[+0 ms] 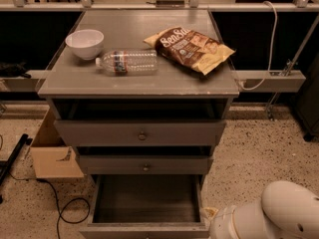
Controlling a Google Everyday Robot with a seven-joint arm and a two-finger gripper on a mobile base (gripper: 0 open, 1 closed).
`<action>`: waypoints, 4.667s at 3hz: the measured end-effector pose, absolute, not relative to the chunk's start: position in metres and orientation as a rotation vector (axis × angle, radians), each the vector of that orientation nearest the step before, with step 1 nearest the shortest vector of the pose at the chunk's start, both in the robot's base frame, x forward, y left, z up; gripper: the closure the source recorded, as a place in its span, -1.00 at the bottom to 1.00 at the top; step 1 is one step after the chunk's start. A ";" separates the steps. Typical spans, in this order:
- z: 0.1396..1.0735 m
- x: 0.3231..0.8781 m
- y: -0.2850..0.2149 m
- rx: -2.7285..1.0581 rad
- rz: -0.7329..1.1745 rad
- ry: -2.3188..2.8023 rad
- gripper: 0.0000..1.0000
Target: Close bottom drawer
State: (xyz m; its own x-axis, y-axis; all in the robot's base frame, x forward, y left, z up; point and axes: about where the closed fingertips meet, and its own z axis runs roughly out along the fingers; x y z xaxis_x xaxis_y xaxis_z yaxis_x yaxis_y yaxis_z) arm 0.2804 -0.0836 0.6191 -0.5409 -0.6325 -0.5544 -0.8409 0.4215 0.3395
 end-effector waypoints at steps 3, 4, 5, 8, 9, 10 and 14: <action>0.542 0.280 -0.024 -1.196 0.923 2.356 -1.00; 0.541 0.281 -0.023 -1.193 0.919 2.354 -1.00; 0.542 0.277 -0.022 -1.190 0.889 2.359 -1.00; 0.542 0.370 -0.102 -0.991 0.553 2.486 -1.00; 0.552 0.387 -0.102 -0.921 0.600 2.469 -1.00; 0.552 0.396 -0.098 -0.875 0.834 2.353 -1.00; 0.525 0.374 -0.129 -1.043 1.214 1.962 -1.00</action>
Offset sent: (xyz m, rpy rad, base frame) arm -0.0027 0.0611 -0.0866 0.0413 0.0884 -0.0304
